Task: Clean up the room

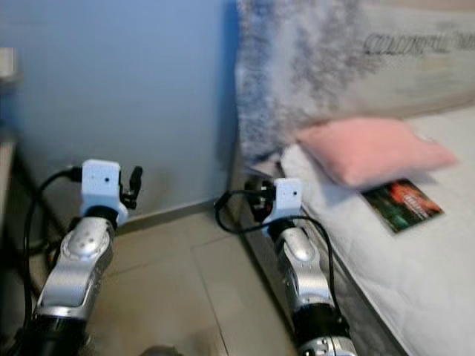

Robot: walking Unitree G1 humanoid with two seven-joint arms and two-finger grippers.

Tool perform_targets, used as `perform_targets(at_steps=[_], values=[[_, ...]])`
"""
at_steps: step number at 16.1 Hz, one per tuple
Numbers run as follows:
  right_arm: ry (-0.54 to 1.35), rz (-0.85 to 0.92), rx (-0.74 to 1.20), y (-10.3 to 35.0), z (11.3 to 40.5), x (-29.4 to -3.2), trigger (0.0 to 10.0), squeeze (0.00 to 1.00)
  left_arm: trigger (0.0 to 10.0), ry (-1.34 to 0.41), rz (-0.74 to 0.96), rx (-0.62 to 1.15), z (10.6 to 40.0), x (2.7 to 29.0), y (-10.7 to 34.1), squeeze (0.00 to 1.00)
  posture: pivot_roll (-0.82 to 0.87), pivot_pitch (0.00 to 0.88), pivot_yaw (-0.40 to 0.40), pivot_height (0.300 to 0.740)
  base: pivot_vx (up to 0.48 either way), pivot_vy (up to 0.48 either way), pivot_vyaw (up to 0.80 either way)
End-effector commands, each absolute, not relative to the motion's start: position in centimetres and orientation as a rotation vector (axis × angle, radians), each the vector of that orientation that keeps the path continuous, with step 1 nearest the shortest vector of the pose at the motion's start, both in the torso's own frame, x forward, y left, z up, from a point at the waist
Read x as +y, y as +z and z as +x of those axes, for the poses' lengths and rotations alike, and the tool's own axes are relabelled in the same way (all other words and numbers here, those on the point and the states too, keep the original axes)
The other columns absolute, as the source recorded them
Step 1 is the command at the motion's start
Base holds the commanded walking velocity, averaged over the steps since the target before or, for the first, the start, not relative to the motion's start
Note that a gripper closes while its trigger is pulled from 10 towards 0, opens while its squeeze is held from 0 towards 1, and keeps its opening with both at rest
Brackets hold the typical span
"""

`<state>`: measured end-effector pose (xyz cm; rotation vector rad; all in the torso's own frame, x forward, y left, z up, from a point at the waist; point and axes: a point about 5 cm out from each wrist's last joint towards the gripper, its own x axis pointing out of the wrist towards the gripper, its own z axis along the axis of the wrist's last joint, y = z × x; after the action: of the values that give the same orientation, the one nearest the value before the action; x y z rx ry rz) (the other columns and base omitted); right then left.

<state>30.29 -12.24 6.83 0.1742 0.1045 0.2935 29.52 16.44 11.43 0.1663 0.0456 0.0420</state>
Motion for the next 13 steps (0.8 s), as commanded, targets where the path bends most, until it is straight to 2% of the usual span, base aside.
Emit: perform_targets(at_steps=[1, 5, 13], values=[[0.263, 0.170, 0.112, 6.7, 30.3, -13.4, 10.0, 0.00, 10.0, 0.026, 0.154, 0.047, 29.5, 15.4, 11.4, 0.00, 0.06, 0.000, -0.049, 0.740, 0.247, -0.409, 0.47], [0.231, 0.165, 0.117, 6.6, 30.2, -13.8, 10.0, 0.00, 10.0, 0.019, 0.159, 0.064, 29.7, 15.2, 11.1, 0.00, 0.05, 0.000, -0.048, 0.740, 0.303, -0.365, 0.47], [0.202, 0.169, 0.096, 6.8, 30.3, -14.1, 10.0, 0.00, 10.0, 0.014, 0.146, 0.057, 29.7, 15.0, 11.1, 0.00, 0.05, 0.000, -0.043, 0.740, 0.000, 0.000, 0.06]])
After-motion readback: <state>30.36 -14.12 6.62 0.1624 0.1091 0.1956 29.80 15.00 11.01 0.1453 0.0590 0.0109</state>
